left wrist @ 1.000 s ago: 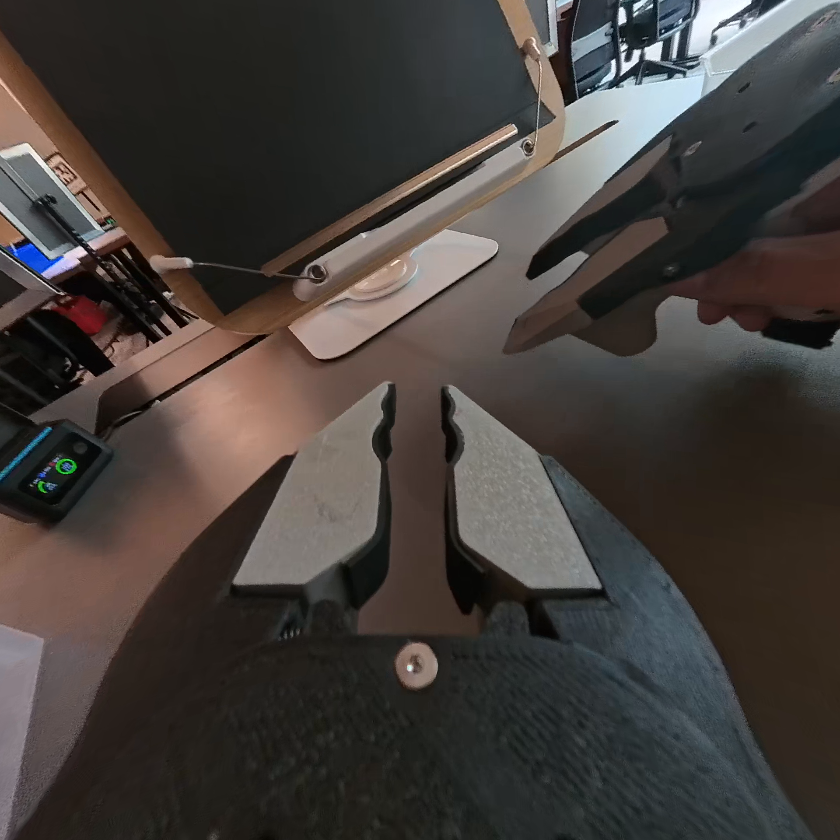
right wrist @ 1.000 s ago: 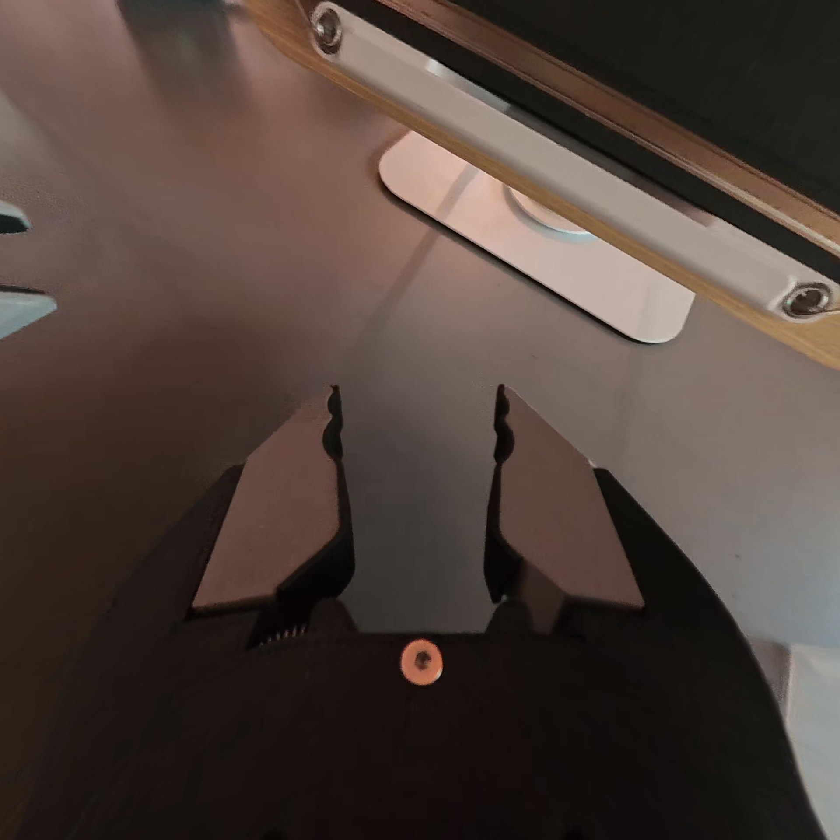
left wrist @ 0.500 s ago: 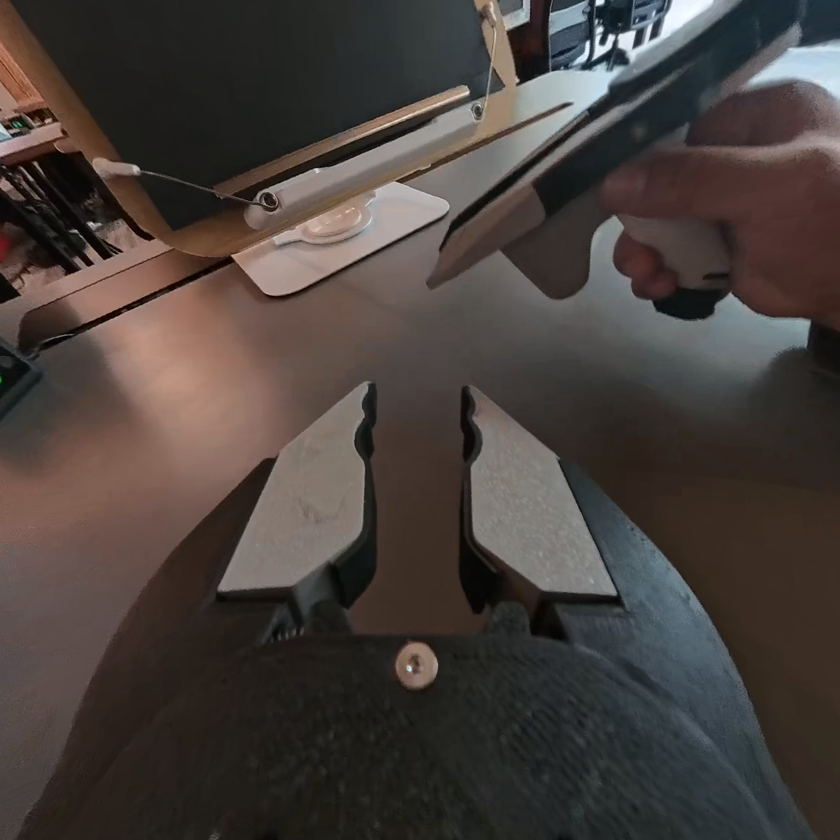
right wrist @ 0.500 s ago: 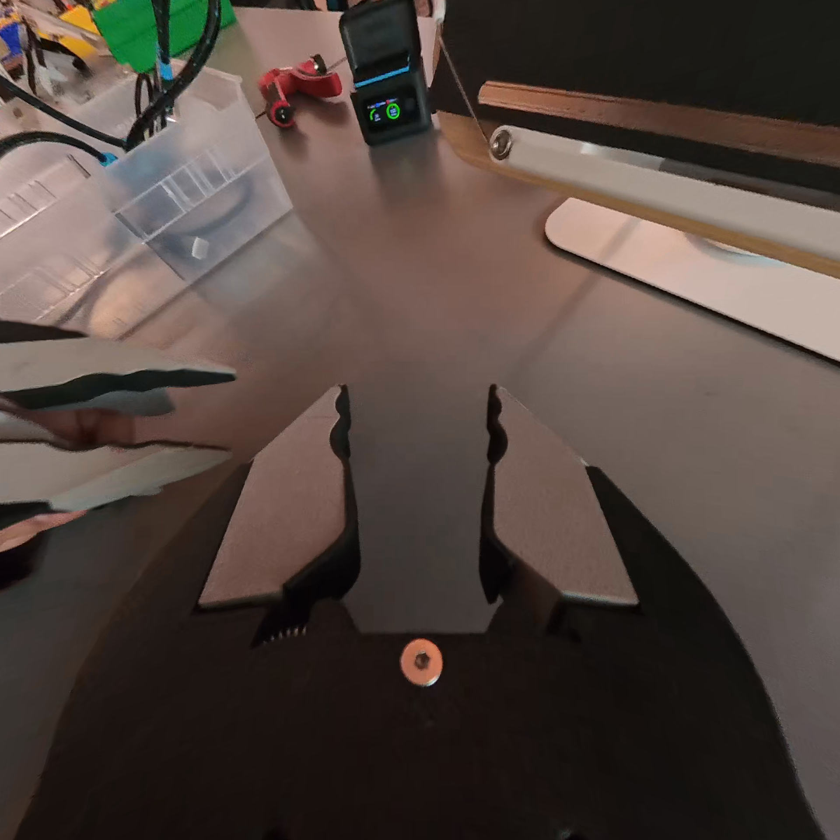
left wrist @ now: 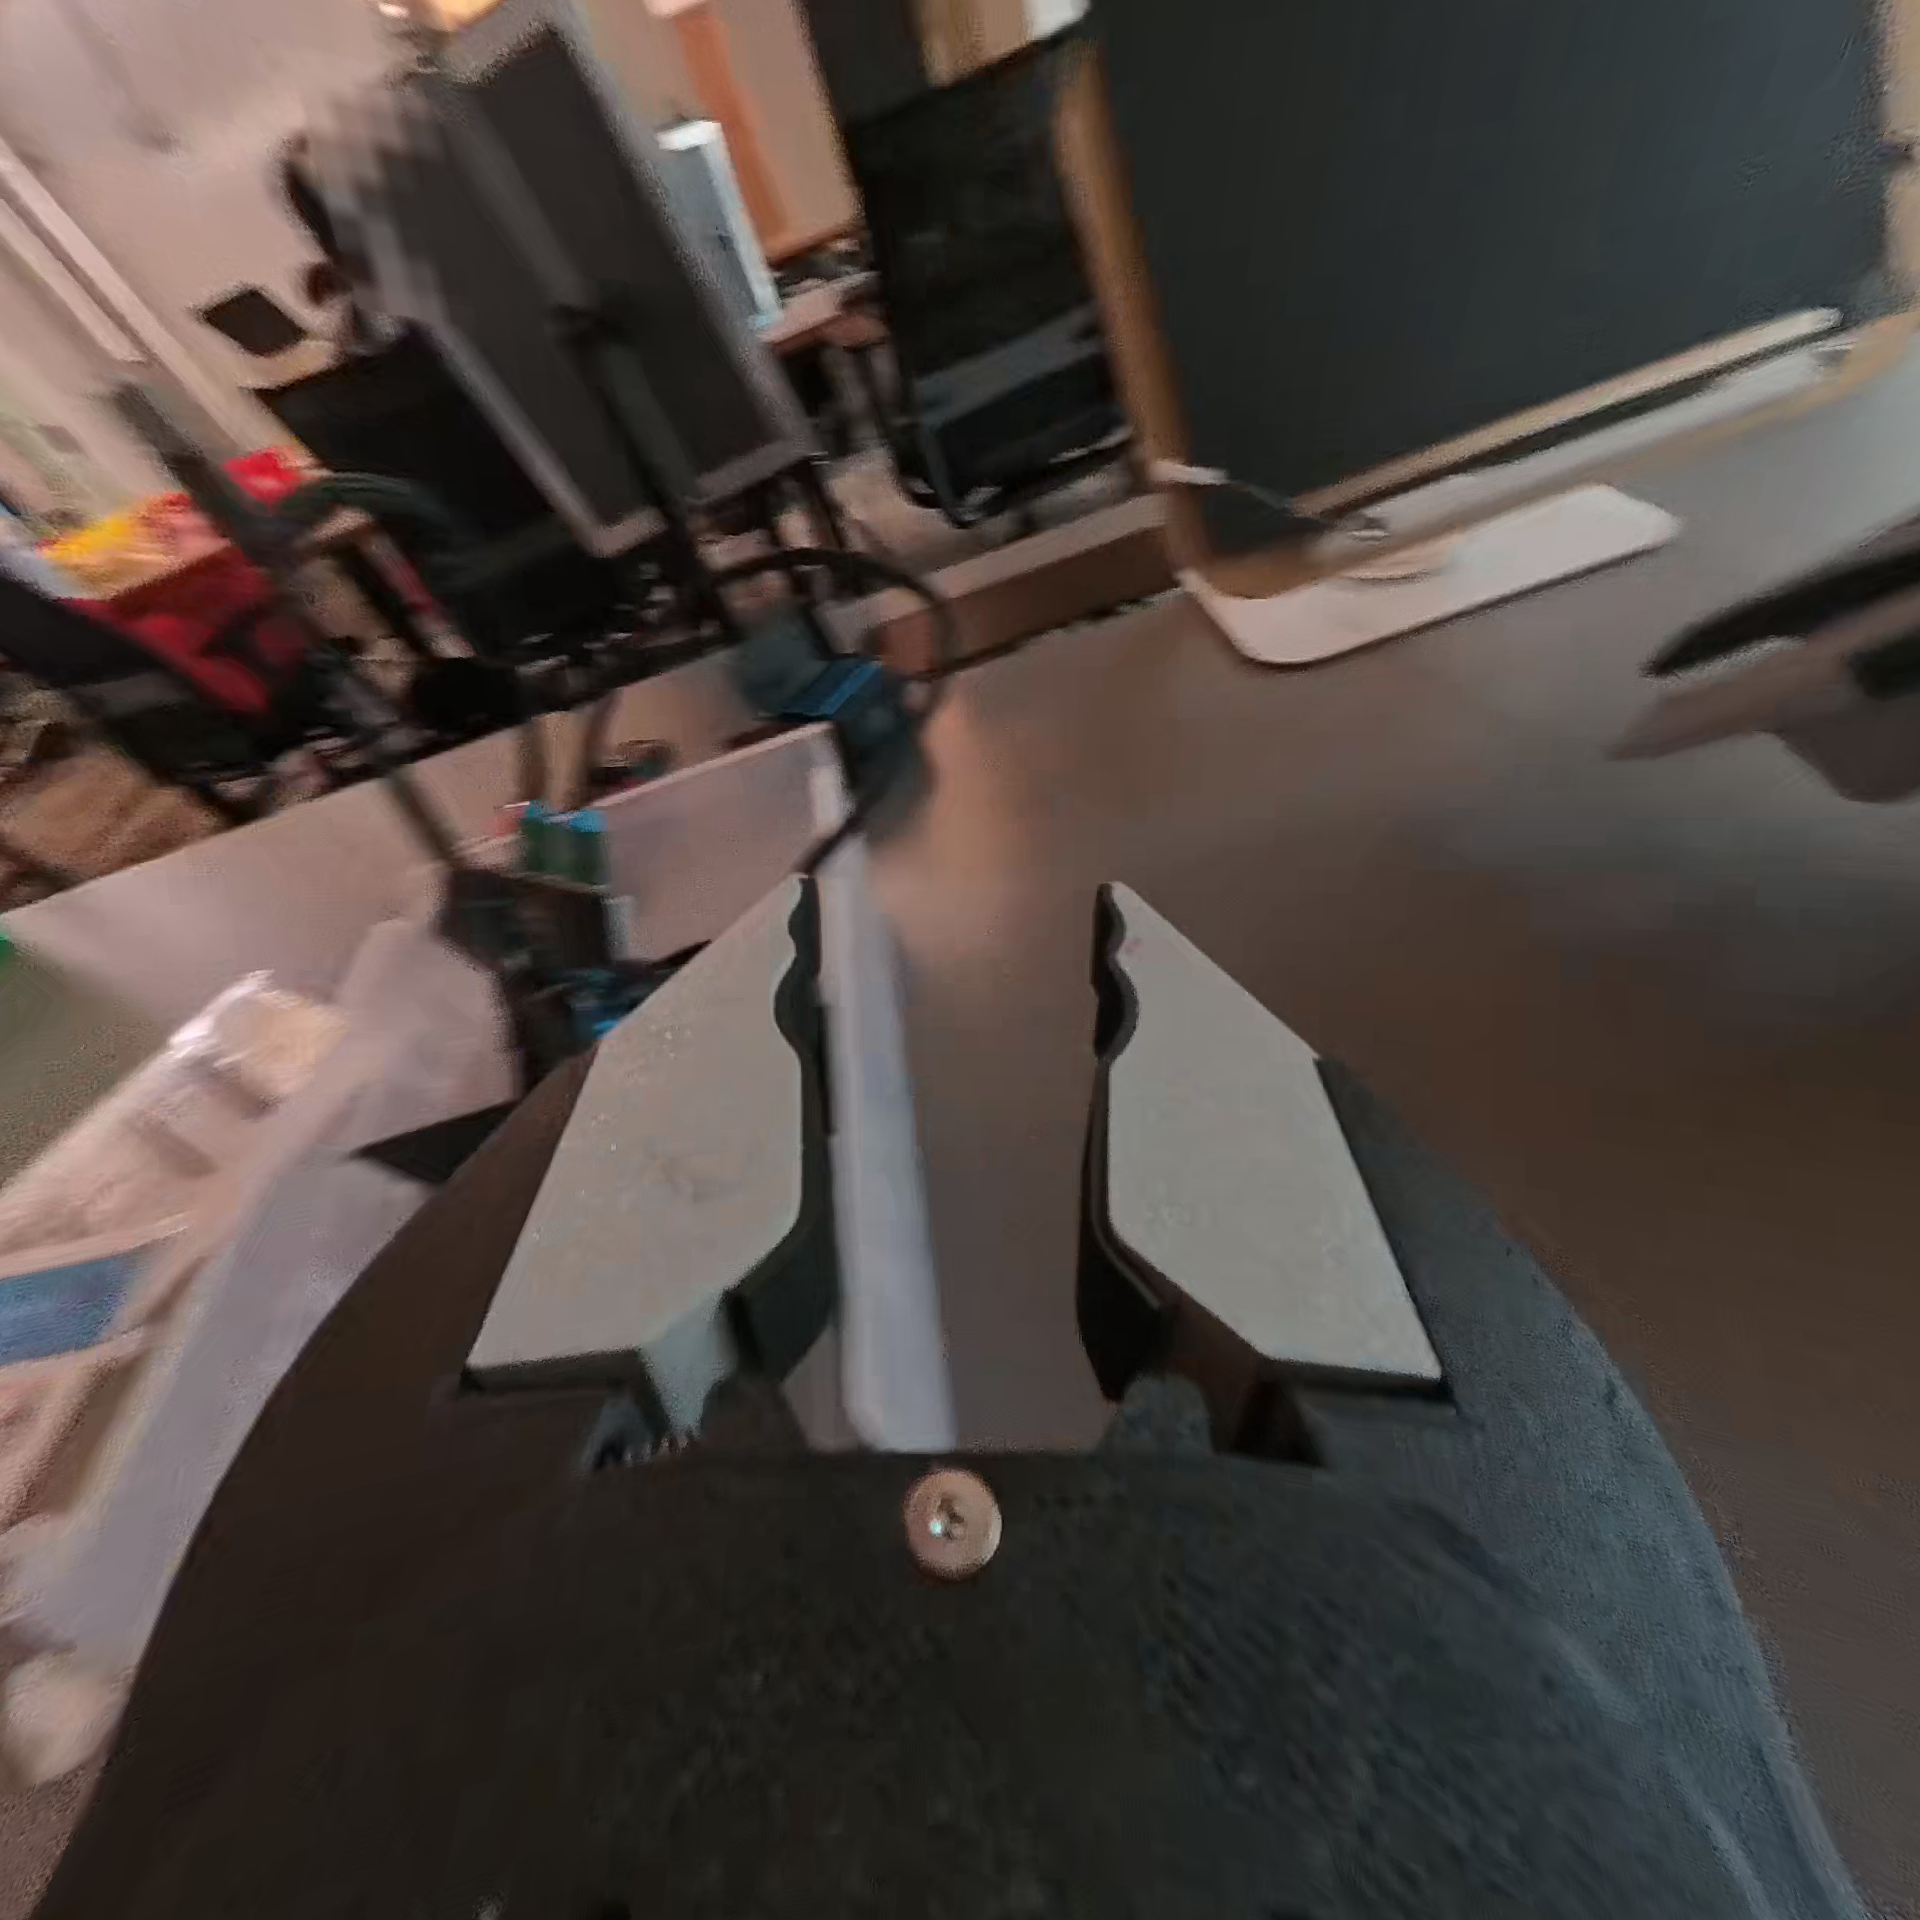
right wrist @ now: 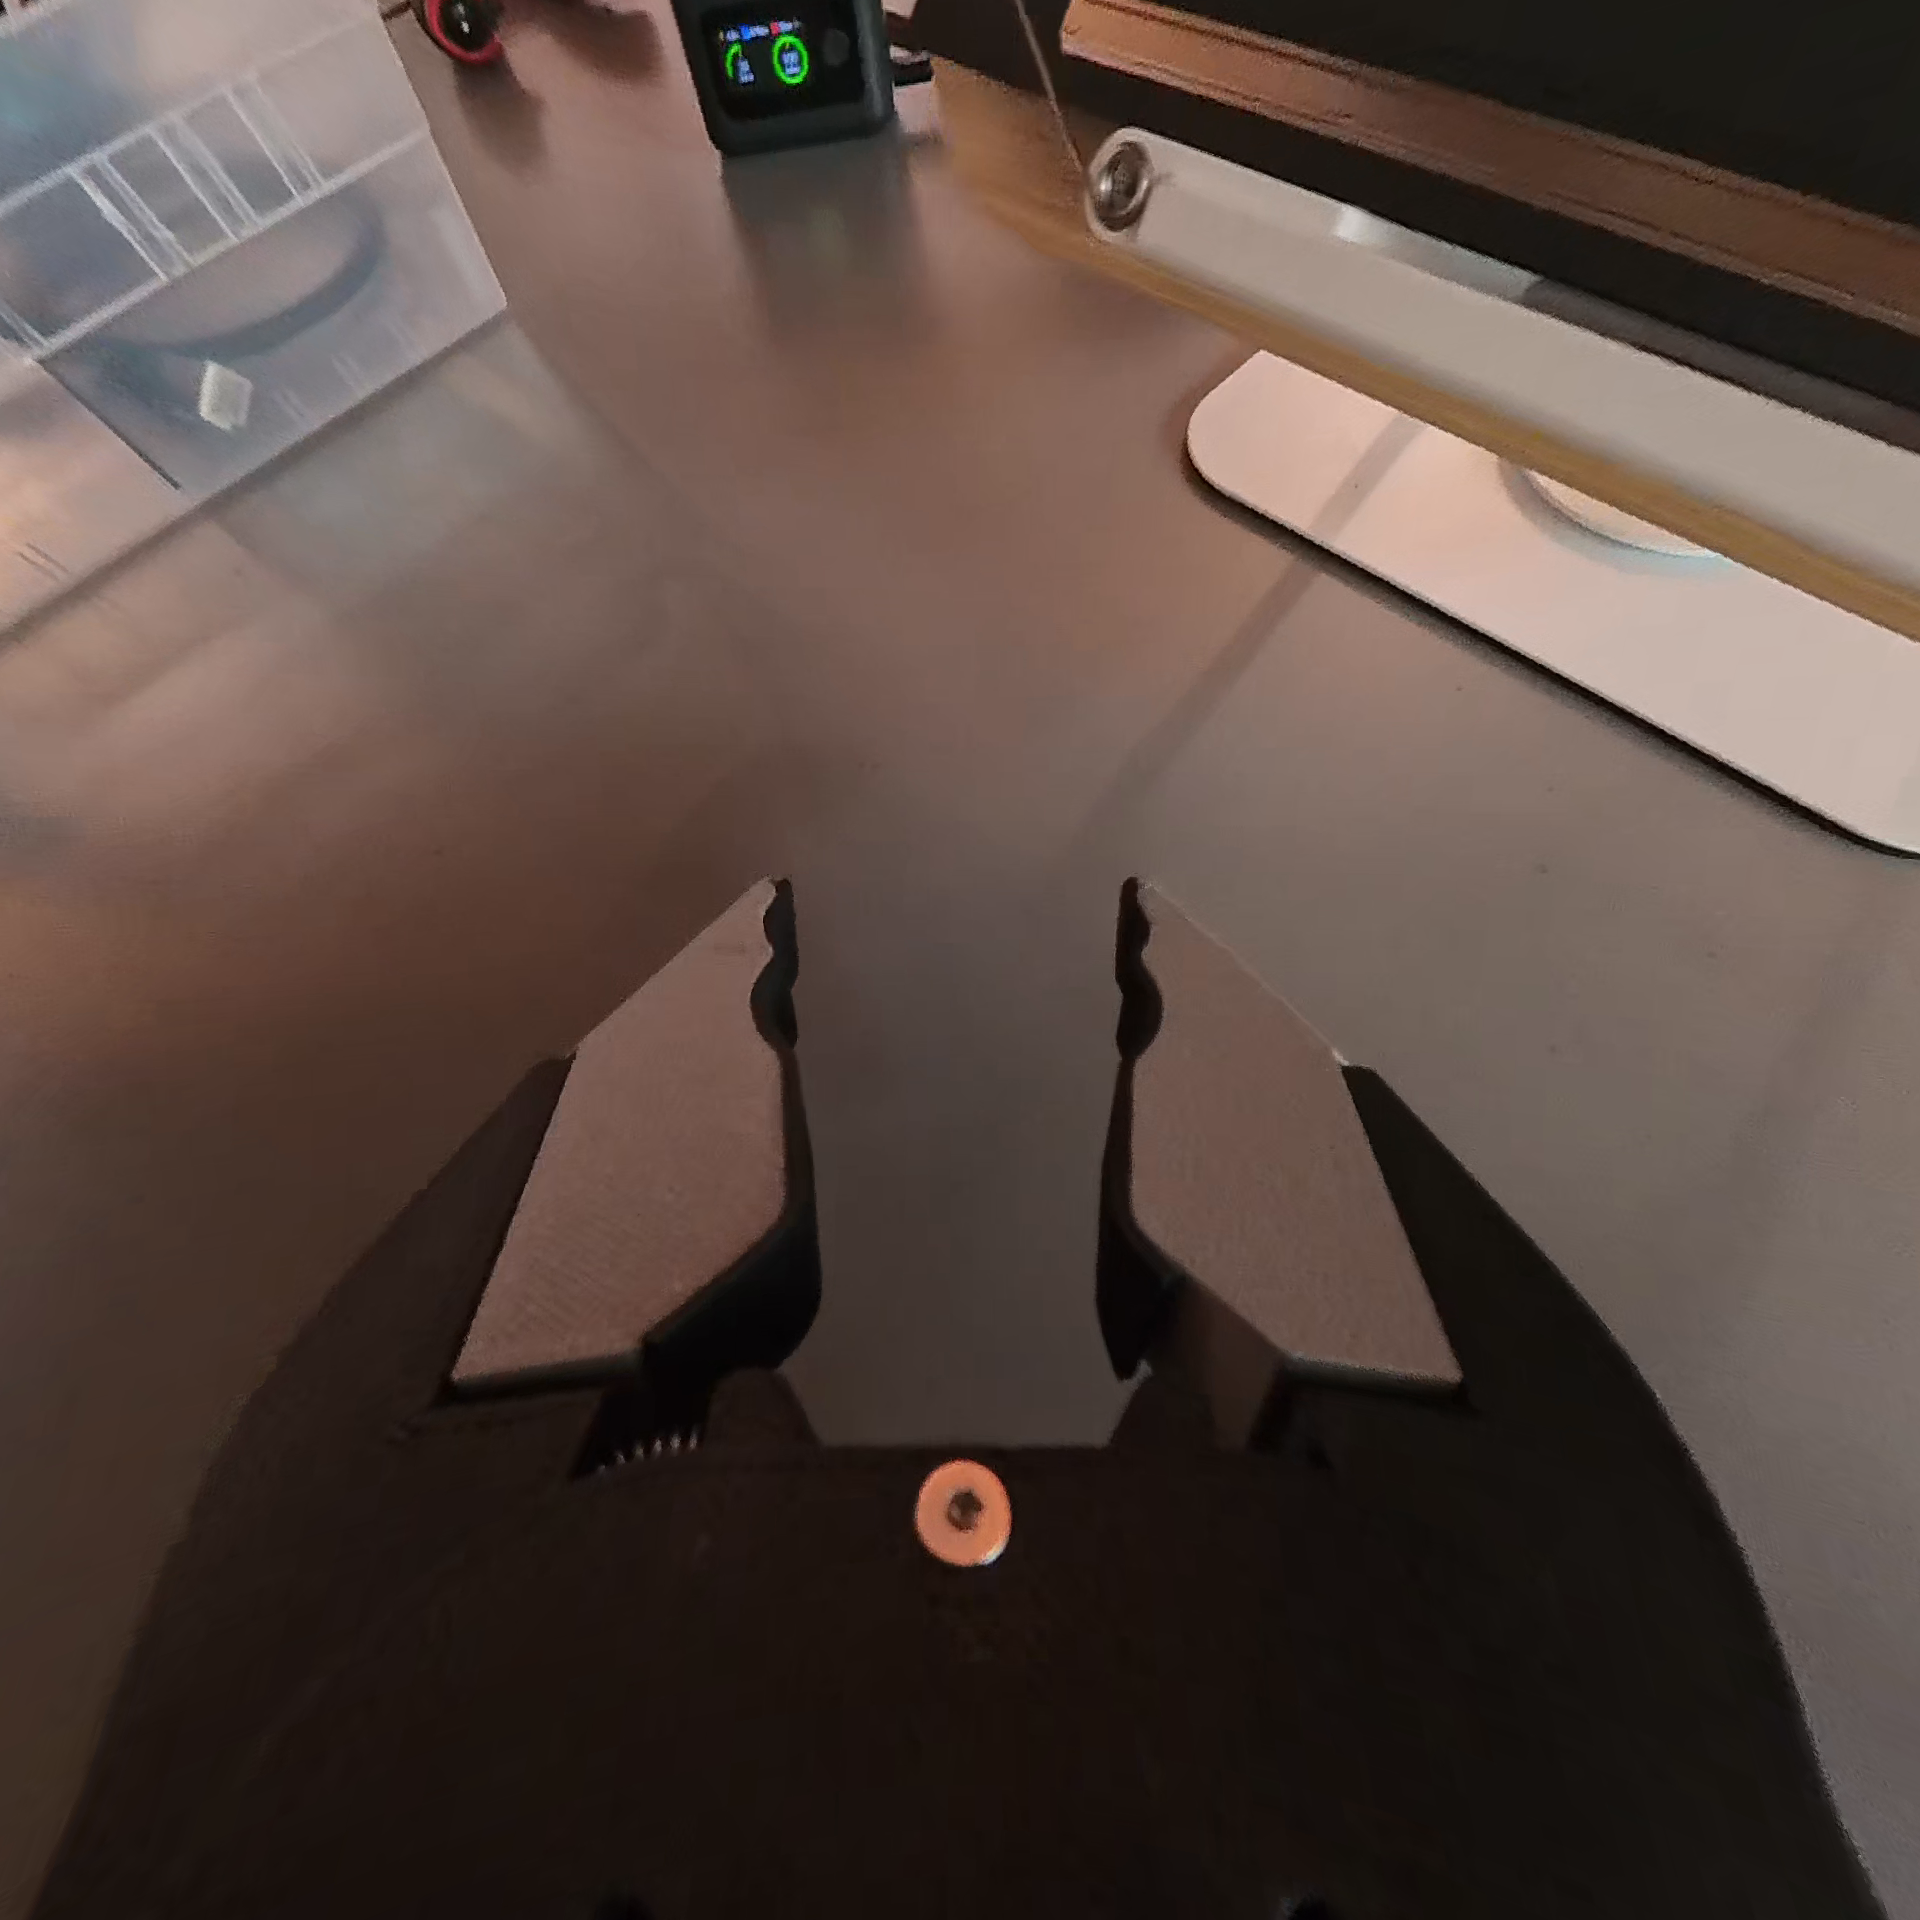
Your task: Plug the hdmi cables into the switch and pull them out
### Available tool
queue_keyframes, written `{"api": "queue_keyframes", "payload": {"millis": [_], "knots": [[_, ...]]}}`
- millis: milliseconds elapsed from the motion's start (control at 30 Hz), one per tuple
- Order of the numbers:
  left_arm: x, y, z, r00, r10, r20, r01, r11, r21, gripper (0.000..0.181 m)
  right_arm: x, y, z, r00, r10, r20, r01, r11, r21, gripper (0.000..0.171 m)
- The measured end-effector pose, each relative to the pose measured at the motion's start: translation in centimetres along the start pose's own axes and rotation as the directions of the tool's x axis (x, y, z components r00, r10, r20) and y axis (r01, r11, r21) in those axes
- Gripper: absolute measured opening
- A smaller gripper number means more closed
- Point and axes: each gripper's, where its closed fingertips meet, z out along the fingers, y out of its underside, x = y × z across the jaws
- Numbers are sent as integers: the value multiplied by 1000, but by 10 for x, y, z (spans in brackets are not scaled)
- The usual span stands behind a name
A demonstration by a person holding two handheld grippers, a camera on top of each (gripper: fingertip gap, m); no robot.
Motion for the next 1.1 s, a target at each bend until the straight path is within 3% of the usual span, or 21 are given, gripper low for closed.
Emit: {"api": "queue_keyframes", "payload": {"millis": [133,333,433,633,733,833,933,1100], "knots": [[-60,21,-5,994,11,109,-2,996,-84,48,-5,1,3,1000,-14,11,14,1000,-11,57],[-86,71,35,993,17,113,12,969,-246,49,-6,3,4,999,-31,5,31,999,-19,54],[-74,78,46,1000,-1,23,8,958,-286,21,-5,3,4,999,-39,-4,39,999,-18,53],[-124,50,23,992,19,127,9,976,-218,13,-3,3,3,1000,-25,2,25,1000,-19,52],[-157,27,4,972,99,213,-63,983,-171,9,-3,3,3,999,-32,-2,32,999,-18,51],[-185,-10,-14,873,343,346,-302,938,-169,4,-3,4,4,999,-34,-3,34,999,-23,51],[-191,-51,-27,643,642,419,-596,762,-253,4,-4,5,6,999,-39,0,39,999,-30,51],[-216,-106,-51,501,691,522,-633,703,-323,4,-3,9,8,999,-41,-5,41,998,-43,51]]}}
